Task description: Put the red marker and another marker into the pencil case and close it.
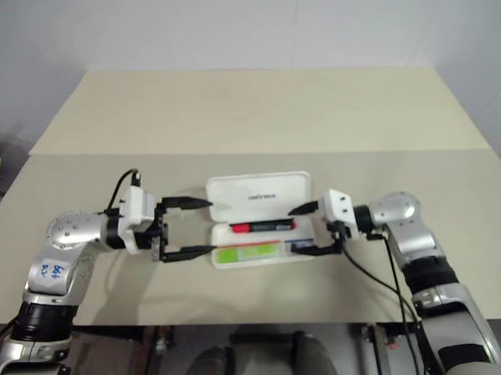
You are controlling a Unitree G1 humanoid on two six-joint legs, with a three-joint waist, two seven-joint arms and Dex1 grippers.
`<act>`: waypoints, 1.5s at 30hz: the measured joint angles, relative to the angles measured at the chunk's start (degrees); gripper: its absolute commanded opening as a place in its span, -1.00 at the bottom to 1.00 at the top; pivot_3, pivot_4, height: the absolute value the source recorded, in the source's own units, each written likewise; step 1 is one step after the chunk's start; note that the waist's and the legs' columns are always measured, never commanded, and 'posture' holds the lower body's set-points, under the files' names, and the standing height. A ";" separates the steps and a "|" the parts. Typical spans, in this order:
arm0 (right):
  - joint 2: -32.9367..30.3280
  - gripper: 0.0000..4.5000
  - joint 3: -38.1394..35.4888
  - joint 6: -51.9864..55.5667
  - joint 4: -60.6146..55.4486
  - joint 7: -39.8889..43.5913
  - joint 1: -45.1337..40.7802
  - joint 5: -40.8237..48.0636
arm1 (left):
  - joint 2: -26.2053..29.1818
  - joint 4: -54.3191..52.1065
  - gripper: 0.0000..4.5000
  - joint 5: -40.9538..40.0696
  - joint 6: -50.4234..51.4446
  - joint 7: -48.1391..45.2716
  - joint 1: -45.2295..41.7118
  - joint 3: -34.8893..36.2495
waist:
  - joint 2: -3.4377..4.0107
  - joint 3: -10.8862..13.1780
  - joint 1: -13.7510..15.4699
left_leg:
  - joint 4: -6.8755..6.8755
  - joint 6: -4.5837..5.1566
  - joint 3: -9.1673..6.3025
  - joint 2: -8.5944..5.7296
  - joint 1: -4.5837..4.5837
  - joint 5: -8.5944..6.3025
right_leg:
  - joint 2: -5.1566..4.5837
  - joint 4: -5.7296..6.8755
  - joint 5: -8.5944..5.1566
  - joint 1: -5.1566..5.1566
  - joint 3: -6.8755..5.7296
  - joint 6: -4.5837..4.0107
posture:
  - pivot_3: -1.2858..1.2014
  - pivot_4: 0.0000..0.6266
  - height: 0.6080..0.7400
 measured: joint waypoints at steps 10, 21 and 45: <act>-3.75 0.98 -7.10 8.13 -10.32 -2.24 1.64 7.01 | 0.27 2.19 1.00 -0.02 -1.09 -0.42 -0.13 0.40 | 0.01 0.01 0.38 | 0.01 -0.04 -0.04 0.00 -0.02 -0.02 | -0.01 0.15 0.00 -0.03 -0.02 0.00 | 0.03 -0.52 1.00; -12.26 1.00 -17.31 11.47 -16.59 -5.59 14.62 9.11 | 1.28 2.14 -0.35 -2.44 -2.25 -1.00 4.45 5.68 | 0.01 0.01 -0.07 | 0.02 -0.06 0.16 0.08 0.06 -0.05 | -0.01 -0.05 -0.08 -0.02 0.00 -0.13 | 0.03 -0.52 1.00; -12.73 1.00 -18.54 11.41 -19.76 -10.98 16.82 9.07 | -8.40 23.56 -0.98 8.73 -8.02 23.07 -4.78 5.19 | 0.00 0.01 0.48 | 0.06 -0.09 0.22 0.10 0.03 -0.06 | 0.01 -0.10 0.31 0.00 0.01 0.53 | 0.03 -0.52 1.00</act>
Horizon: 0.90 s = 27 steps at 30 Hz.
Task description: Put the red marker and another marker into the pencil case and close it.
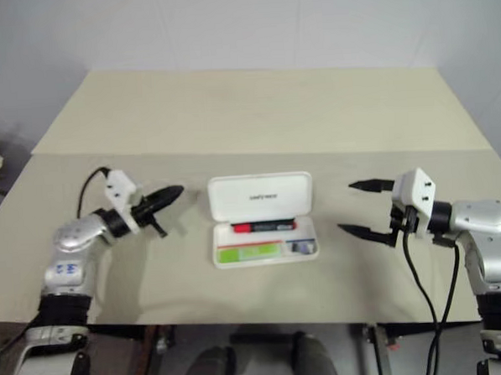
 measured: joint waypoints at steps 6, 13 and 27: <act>0.18 1.00 0.71 0.04 -0.30 -0.81 -0.06 -0.16 | -5.50 4.04 -0.98 0.03 0.18 -0.03 -5.75 -2.08 | 0.00 0.00 -0.03 | -0.02 -0.01 0.00 0.00 0.00 0.00 | 0.01 -0.02 0.02 0.00 0.00 0.04 | 0.03 -0.52 1.00; 0.56 1.00 0.96 0.44 -0.81 -1.60 -0.09 -0.16 | -7.09 4.13 -0.98 -2.78 -1.70 -6.60 -6.66 -2.25 | 0.00 0.00 -0.27 | -0.04 -0.02 0.01 0.00 0.00 -0.01 | 0.03 -0.03 0.02 -0.02 0.00 0.04 | 0.03 -0.52 1.00; 1.48 1.00 0.98 1.53 -1.83 -3.24 -0.14 -0.15 | -2.15 2.80 -0.98 -1.99 -9.56 -22.68 -8.05 -7.00 | 0.00 0.00 -0.15 | -0.01 -0.01 0.01 0.00 0.00 -0.01 | 0.02 -0.04 -0.03 0.00 0.00 -0.05 | 0.03 -0.52 1.00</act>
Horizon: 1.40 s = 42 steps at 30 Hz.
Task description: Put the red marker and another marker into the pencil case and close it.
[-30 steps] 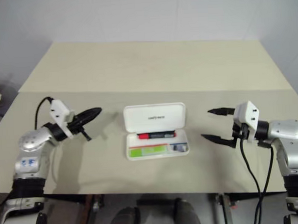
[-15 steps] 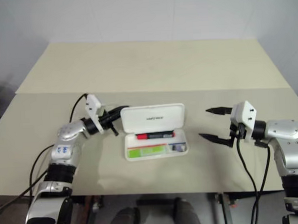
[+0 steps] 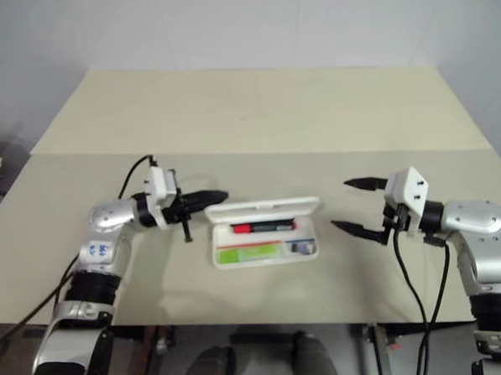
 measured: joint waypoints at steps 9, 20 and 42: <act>-0.09 1.00 -0.47 1.72 -1.62 -0.92 2.26 0.37 | 0.67 -4.76 -0.98 2.25 4.27 -6.95 -0.52 -8.68 | 0.00 0.00 0.20 | 0.00 0.03 -0.03 0.00 -0.05 -0.02 | 0.01 -0.03 -0.01 0.00 0.01 -0.01 | 0.03 -0.52 1.00; -0.20 1.00 -2.88 2.89 -7.67 -3.95 8.44 1.15 | 0.36 -8.55 -0.98 8.02 8.91 -7.04 -1.34 -16.11 | 0.00 0.00 0.02 | 0.04 0.05 -0.03 0.00 -0.03 -0.03 | 0.02 0.00 -0.24 0.00 0.03 -0.43 | 0.03 -0.52 1.00; 1.25 1.00 -3.74 4.59 -12.65 -8.22 10.70 2.02 | -2.04 -9.37 -0.98 9.63 10.14 -1.18 -1.07 -16.01 | 0.00 0.00 0.01 | 0.13 0.09 -0.03 0.00 -0.03 0.00 | 0.02 0.01 -0.35 0.03 0.07 -0.61 | 0.03 -0.52 1.00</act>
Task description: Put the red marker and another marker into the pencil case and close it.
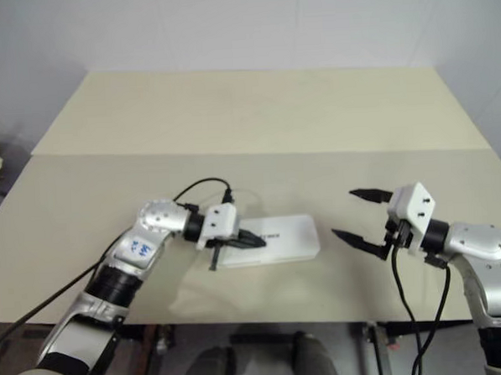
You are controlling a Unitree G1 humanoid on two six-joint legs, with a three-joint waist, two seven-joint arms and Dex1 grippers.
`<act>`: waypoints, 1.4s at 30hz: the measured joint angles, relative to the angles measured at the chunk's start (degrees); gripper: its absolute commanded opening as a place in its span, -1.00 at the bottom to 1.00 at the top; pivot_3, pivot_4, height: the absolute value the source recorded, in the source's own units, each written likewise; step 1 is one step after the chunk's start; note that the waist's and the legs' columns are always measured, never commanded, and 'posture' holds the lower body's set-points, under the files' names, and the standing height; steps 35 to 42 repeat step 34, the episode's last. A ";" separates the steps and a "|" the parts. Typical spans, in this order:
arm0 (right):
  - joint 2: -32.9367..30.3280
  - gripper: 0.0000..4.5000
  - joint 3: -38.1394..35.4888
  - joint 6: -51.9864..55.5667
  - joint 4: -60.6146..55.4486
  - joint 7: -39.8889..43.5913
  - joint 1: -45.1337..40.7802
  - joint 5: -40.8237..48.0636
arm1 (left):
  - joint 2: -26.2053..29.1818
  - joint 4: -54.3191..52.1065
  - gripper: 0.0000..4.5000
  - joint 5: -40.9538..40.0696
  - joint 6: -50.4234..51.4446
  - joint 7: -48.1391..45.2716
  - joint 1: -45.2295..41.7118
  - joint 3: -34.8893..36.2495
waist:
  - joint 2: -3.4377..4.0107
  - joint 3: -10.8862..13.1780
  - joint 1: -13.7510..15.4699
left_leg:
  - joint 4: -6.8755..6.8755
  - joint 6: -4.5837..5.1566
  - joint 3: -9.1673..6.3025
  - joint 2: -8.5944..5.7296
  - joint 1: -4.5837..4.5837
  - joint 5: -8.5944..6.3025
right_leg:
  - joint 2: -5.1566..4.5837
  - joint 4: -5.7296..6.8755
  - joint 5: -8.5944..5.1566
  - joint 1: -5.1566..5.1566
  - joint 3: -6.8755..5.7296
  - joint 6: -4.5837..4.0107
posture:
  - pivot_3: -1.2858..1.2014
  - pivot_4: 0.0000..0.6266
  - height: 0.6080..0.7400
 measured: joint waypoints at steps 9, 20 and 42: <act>0.68 1.00 1.16 -0.79 2.27 1.29 -0.67 -0.01 | 5.02 -6.44 -0.30 -12.45 5.08 1.28 3.21 14.93 | 0.01 0.00 -0.45 | -0.15 0.00 0.00 0.02 0.10 0.00 | 0.02 0.08 0.08 -0.01 0.00 0.15 | 0.03 -0.52 1.00; 1.78 1.00 1.19 -6.98 8.36 2.49 -4.11 -0.91 | 12.92 -11.98 0.99 -17.59 6.97 0.98 16.52 24.53 | 0.00 0.00 0.00 | -0.08 -0.02 0.01 0.01 0.05 -0.01 | 0.00 0.01 -0.05 0.00 0.02 -0.09 | 0.03 -0.52 1.00; 1.00 1.00 -1.54 -9.84 9.21 2.67 0.83 -0.63 | 12.47 -12.99 0.99 -19.56 6.51 4.33 18.77 26.86 | 0.00 0.00 -0.30 | -0.13 -0.03 0.07 0.03 0.11 -0.02 | 0.01 0.04 0.03 0.00 0.05 0.05 | 0.03 -0.52 1.00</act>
